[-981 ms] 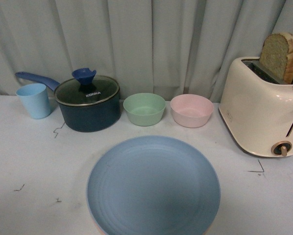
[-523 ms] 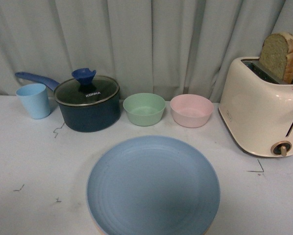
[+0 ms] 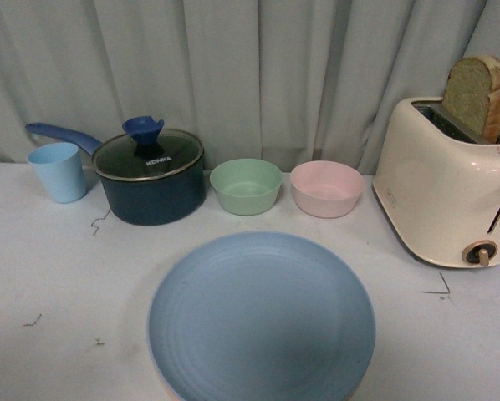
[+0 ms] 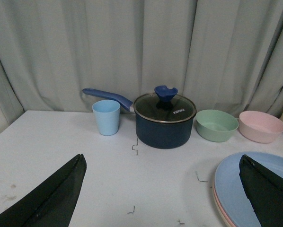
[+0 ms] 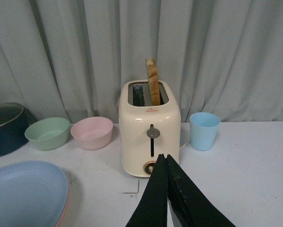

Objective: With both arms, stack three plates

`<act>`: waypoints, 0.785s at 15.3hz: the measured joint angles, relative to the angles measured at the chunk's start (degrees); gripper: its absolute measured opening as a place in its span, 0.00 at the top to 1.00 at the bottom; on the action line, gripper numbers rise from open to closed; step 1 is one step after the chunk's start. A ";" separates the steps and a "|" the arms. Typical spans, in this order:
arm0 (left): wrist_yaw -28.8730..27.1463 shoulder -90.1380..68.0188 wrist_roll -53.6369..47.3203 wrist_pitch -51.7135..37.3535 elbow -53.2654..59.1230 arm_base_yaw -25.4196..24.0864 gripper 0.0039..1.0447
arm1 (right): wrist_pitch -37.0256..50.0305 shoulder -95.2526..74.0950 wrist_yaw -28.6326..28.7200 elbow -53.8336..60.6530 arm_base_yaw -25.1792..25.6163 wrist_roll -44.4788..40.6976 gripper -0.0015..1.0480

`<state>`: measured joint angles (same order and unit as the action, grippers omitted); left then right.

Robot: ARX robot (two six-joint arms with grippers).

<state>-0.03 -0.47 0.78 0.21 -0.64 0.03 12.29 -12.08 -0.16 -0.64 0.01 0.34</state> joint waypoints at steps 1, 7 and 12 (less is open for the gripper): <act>0.00 0.00 0.00 0.00 0.00 0.00 0.06 | -0.85 0.74 0.02 0.00 0.00 0.00 0.98; 0.02 0.00 0.00 0.00 0.00 -0.02 0.06 | -12.50 11.82 0.13 -0.02 0.00 -0.04 0.90; 0.02 0.00 0.00 -0.02 0.00 -0.02 0.06 | -12.50 11.82 0.13 -0.02 0.00 -0.04 0.44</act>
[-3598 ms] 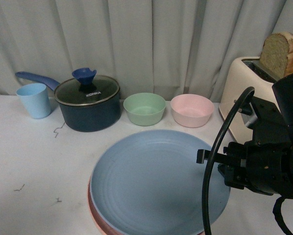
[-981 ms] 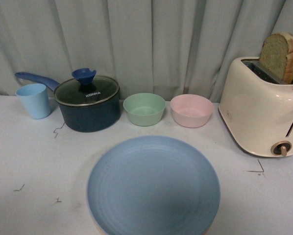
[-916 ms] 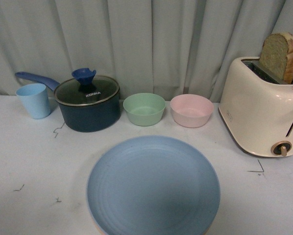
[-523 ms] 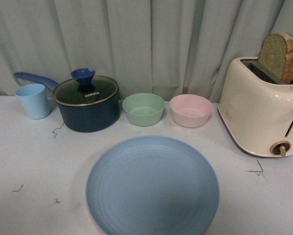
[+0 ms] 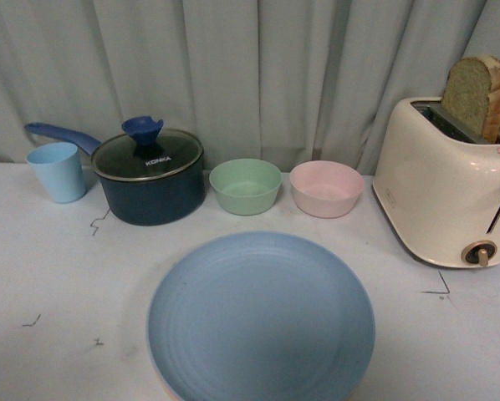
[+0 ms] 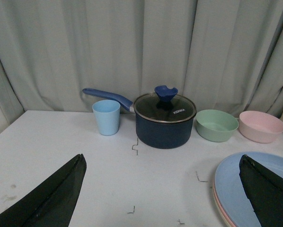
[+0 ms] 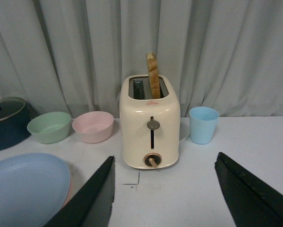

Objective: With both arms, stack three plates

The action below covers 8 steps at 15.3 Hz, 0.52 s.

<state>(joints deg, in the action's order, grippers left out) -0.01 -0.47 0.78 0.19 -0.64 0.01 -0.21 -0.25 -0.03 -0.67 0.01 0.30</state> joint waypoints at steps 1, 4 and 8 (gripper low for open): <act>0.00 0.00 0.00 0.00 0.00 0.00 0.06 | 0.00 0.00 0.00 0.00 0.00 0.00 0.32; 0.00 0.00 0.00 0.00 0.00 0.00 0.06 | 0.00 0.00 0.00 0.00 0.00 0.02 0.07; 0.00 0.00 0.00 0.00 0.00 0.02 0.06 | 0.00 0.00 0.00 0.00 0.00 0.00 0.06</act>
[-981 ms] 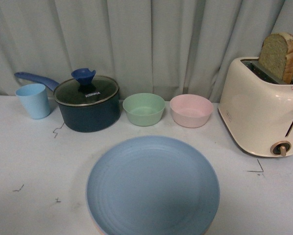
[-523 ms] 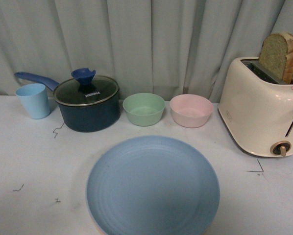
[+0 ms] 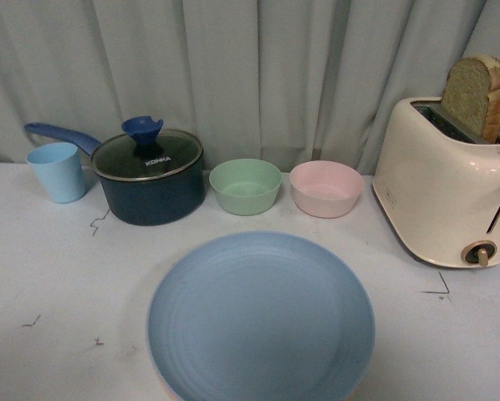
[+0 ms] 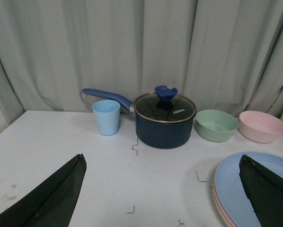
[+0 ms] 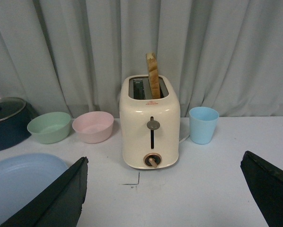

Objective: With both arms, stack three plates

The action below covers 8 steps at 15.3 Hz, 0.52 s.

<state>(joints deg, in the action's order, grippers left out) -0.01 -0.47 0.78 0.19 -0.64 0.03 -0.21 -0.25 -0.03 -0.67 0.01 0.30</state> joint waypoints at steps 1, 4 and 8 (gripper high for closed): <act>0.00 0.00 0.00 0.02 0.00 0.00 0.06 | 0.00 0.00 0.00 0.00 0.00 0.00 0.06; 0.00 0.00 0.00 0.00 0.00 0.00 0.06 | 0.00 0.00 0.00 0.00 0.00 0.00 0.06; 0.00 0.00 0.00 0.00 0.00 -0.02 0.06 | 0.00 0.00 0.00 0.00 0.00 0.00 0.06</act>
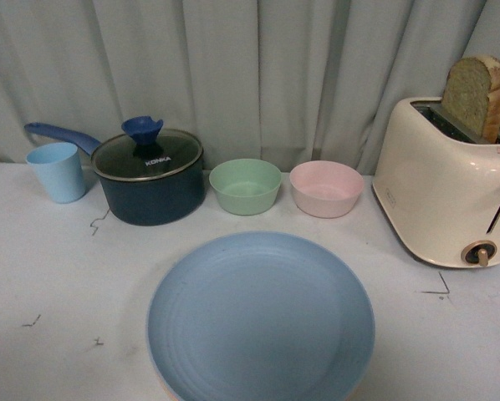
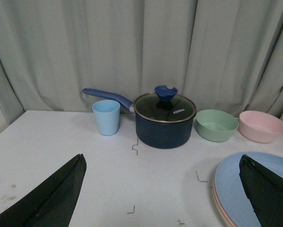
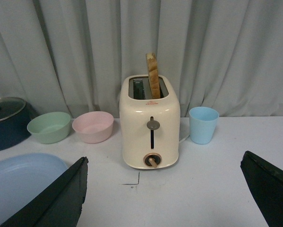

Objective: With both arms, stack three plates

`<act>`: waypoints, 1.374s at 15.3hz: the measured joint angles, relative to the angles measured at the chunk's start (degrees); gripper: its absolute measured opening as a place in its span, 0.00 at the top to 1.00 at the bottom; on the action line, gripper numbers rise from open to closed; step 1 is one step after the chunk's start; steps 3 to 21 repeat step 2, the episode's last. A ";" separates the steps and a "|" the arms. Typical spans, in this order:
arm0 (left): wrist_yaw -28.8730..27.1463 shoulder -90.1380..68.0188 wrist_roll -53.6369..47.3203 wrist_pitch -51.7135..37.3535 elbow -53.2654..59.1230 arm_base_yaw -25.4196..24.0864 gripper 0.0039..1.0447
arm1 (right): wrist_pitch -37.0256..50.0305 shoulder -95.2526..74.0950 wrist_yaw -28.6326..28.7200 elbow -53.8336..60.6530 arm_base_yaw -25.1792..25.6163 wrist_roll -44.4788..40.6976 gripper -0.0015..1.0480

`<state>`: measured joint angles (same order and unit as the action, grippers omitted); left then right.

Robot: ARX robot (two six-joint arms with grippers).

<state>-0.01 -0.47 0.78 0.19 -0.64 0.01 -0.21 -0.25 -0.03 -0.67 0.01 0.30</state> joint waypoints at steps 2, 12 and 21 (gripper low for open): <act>0.00 0.00 0.00 0.00 0.00 0.02 0.06 | 0.00 0.00 0.00 0.00 0.00 0.00 0.06; 0.00 0.00 0.00 0.00 0.00 0.02 0.06 | 0.00 0.00 0.00 0.00 0.00 0.00 0.06; 0.00 0.00 0.00 0.00 0.00 0.02 0.06 | 0.00 0.00 0.00 0.00 0.00 0.00 0.06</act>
